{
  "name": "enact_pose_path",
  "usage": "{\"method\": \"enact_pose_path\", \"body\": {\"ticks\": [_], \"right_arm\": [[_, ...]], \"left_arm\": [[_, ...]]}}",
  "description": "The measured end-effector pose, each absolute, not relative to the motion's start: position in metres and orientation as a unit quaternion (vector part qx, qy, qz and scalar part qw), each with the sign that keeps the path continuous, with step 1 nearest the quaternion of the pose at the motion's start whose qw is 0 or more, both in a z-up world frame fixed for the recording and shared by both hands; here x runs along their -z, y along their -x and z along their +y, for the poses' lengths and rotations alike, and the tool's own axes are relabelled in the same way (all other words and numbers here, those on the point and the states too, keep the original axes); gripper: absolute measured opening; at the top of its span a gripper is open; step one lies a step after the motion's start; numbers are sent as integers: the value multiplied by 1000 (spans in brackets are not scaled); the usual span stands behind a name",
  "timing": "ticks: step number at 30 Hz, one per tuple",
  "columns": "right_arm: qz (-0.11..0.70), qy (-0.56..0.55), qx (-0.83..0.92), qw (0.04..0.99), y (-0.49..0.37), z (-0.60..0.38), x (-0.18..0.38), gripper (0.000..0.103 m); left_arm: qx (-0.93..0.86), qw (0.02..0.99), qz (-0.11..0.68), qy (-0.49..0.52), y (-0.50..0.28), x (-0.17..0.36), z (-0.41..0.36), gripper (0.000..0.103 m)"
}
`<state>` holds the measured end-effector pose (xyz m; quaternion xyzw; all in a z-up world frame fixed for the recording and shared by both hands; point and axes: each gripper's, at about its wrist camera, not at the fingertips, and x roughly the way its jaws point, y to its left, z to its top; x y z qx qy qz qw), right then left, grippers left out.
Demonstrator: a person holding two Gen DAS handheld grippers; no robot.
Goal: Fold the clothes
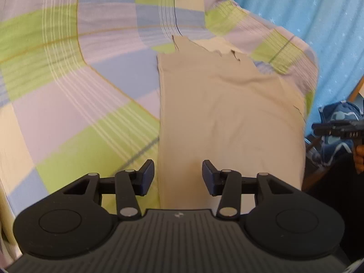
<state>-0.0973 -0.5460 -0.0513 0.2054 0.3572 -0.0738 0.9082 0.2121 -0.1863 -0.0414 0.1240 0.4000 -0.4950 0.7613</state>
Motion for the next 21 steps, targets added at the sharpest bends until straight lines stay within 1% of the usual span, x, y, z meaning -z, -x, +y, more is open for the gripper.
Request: {"method": "enact_pose_path", "body": {"ticks": [3, 8, 11, 13, 16, 19, 20, 21], "right_arm": [[380, -220, 73, 896, 113, -524, 72, 53], [400, -247, 43, 882, 121, -506, 103, 54], [394, -293, 32, 871, 121, -509, 125, 54], [375, -346, 28, 859, 124, -518, 139, 54], [345, -394, 20, 852, 129, -531, 154, 54], [316, -422, 14, 849, 131, -540, 161, 54], [307, -431, 11, 848, 131, -542, 163, 54], [299, -442, 4, 845, 131, -544, 164, 45]], "left_arm": [[497, 752, 410, -140, -205, 47, -185, 41], [498, 754, 401, -153, -203, 50, -180, 42], [503, 751, 403, -146, -206, 51, -179, 43], [511, 744, 408, -140, -206, 51, -180, 43], [531, 724, 425, -115, -211, 51, -182, 41], [529, 724, 428, -113, -214, 53, -184, 27], [525, 726, 431, -110, -215, 54, -185, 14], [521, 727, 436, -104, -218, 54, -185, 2]]}}
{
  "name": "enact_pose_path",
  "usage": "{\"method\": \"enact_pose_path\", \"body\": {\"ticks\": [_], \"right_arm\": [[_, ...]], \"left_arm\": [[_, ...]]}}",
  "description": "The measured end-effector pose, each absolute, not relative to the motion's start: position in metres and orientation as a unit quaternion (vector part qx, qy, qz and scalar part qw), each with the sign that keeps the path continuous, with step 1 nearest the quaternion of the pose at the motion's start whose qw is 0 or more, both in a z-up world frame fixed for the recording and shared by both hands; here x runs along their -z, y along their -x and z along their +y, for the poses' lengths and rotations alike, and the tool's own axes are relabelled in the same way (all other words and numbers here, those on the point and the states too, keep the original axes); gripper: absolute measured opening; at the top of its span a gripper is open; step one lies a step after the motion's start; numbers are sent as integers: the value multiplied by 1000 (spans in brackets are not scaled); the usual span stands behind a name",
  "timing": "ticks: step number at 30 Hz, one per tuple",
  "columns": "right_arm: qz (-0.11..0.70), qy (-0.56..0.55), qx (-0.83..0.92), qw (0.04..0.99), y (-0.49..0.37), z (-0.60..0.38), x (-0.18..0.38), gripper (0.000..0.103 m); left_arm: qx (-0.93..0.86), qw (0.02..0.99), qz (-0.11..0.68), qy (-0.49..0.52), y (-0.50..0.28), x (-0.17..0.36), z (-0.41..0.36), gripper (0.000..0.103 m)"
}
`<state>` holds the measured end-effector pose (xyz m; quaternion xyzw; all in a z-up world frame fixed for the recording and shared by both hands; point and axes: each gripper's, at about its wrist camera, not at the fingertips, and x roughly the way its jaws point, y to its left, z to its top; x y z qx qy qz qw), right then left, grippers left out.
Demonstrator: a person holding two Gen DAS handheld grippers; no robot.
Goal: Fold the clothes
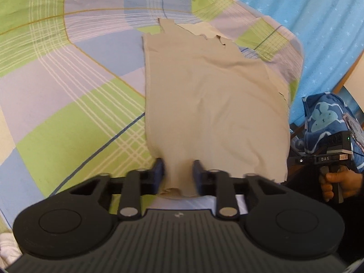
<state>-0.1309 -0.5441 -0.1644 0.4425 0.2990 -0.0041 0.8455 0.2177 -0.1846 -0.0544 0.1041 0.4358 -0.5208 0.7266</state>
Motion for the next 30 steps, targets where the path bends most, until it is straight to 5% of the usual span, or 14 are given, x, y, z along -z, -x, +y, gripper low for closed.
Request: {"method": "enact_pose_path", "body": {"ticks": [1, 3, 14, 24, 30], "right_arm": [[291, -454, -3, 842, 131, -546, 166, 24], [291, -464, -11, 837, 128, -547, 165, 2], [342, -419, -30, 841, 172, -519, 64, 1], [379, -443, -45, 811, 177, -504, 69, 1], [371, -439, -44, 817, 168, -520, 49, 2]], "left_arm": [[519, 726, 441, -96, -220, 55, -184, 1], [516, 730, 439, -89, -219, 55, -182, 1], [499, 763, 405, -76, -184, 5, -131, 0], [467, 752, 462, -54, -183, 13, -124, 0], [478, 759, 434, -85, -195, -6, -155, 0]]}}
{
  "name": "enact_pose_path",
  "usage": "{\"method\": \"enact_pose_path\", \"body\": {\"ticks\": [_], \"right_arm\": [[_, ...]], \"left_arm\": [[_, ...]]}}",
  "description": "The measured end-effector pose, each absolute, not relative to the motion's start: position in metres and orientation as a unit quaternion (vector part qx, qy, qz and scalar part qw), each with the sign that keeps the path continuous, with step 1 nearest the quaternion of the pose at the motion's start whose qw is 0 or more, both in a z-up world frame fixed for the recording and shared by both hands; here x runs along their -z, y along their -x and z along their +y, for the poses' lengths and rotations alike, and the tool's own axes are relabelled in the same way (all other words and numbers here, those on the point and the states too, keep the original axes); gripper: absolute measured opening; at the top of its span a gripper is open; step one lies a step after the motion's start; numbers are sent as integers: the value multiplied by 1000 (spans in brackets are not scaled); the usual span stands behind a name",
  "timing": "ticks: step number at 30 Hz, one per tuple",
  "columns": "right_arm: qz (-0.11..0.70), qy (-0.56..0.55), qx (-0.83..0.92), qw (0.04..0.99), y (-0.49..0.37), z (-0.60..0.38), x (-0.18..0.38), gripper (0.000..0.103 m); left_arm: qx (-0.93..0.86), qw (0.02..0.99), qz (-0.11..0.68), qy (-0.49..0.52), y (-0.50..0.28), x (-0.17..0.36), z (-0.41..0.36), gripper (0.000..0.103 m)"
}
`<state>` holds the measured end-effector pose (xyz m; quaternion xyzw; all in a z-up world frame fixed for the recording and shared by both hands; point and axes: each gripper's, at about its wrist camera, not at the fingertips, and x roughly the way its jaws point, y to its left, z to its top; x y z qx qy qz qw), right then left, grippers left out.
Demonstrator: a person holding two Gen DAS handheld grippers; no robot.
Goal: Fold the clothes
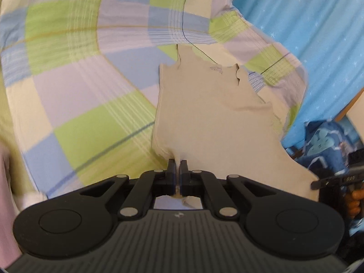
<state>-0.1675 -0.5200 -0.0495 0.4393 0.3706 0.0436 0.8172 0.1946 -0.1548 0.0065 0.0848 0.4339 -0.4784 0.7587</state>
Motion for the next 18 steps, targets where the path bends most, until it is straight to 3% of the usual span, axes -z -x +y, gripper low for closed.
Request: {"method": "enact_pose_path", "body": {"ticks": [3, 5, 8, 12, 15, 18], "right_arm": [[405, -421, -55, 810, 155, -517, 54, 4], [445, -392, -71, 802, 149, -507, 57, 16], [467, -312, -44, 826, 151, -508, 46, 19], [401, -268, -2, 876, 134, -554, 15, 22], [338, -232, 22, 912, 96, -605, -3, 38], [292, -203, 20, 934, 48, -649, -5, 40]], "left_arm": [[475, 749, 447, -116, -199, 2, -160, 1], [469, 740, 462, -138, -199, 10, -157, 1], [450, 738, 477, -162, -199, 21, -145, 5], [411, 763, 463, -184, -208, 15, -132, 12], [402, 784, 434, -186, -215, -2, -139, 15], [422, 795, 395, -183, -218, -20, -175, 24]]}}
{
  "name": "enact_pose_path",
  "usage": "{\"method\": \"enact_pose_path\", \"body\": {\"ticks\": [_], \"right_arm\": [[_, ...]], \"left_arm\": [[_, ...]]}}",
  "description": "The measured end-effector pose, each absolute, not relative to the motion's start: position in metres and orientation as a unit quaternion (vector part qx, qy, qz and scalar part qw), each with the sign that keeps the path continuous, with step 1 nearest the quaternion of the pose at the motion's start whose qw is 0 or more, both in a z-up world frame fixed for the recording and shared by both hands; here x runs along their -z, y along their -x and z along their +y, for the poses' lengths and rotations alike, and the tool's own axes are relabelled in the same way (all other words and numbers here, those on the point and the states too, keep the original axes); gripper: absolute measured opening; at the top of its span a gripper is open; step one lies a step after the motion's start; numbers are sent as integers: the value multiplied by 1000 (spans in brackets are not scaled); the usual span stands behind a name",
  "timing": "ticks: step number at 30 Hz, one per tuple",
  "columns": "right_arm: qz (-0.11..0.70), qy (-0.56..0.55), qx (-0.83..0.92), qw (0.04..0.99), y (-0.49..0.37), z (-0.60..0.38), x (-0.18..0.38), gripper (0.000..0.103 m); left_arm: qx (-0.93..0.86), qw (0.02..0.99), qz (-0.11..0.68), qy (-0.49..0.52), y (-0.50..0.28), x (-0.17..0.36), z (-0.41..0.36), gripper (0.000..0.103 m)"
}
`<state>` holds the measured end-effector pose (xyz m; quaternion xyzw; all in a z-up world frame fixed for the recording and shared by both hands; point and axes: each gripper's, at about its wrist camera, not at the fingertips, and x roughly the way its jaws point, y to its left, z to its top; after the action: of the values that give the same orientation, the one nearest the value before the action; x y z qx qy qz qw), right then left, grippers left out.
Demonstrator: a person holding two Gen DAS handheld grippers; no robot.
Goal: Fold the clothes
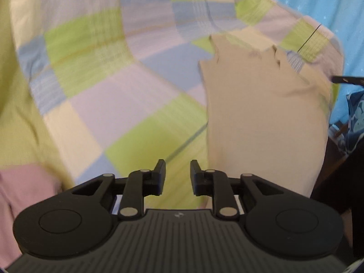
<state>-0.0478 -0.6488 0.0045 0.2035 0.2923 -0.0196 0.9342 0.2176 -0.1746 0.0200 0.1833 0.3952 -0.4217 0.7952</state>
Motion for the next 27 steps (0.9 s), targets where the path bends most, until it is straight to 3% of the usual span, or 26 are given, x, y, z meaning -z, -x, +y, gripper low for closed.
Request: {"method": "enact_pose_path", "body": {"ticks": [5, 12, 17, 27], "right_arm": [[286, -244, 45, 926, -29, -719, 35, 42], [283, -299, -11, 911, -63, -746, 75, 43], [264, -362, -82, 890, -60, -747, 73, 42], [287, -348, -36, 892, -85, -751, 75, 41]], "left_arm": [[491, 773, 364, -171, -207, -19, -261, 28], [559, 727, 366, -161, -180, 10, -338, 29], [573, 712, 376, -152, -166, 22, -354, 30], [564, 717, 384, -142, -159, 27, -344, 39]]}}
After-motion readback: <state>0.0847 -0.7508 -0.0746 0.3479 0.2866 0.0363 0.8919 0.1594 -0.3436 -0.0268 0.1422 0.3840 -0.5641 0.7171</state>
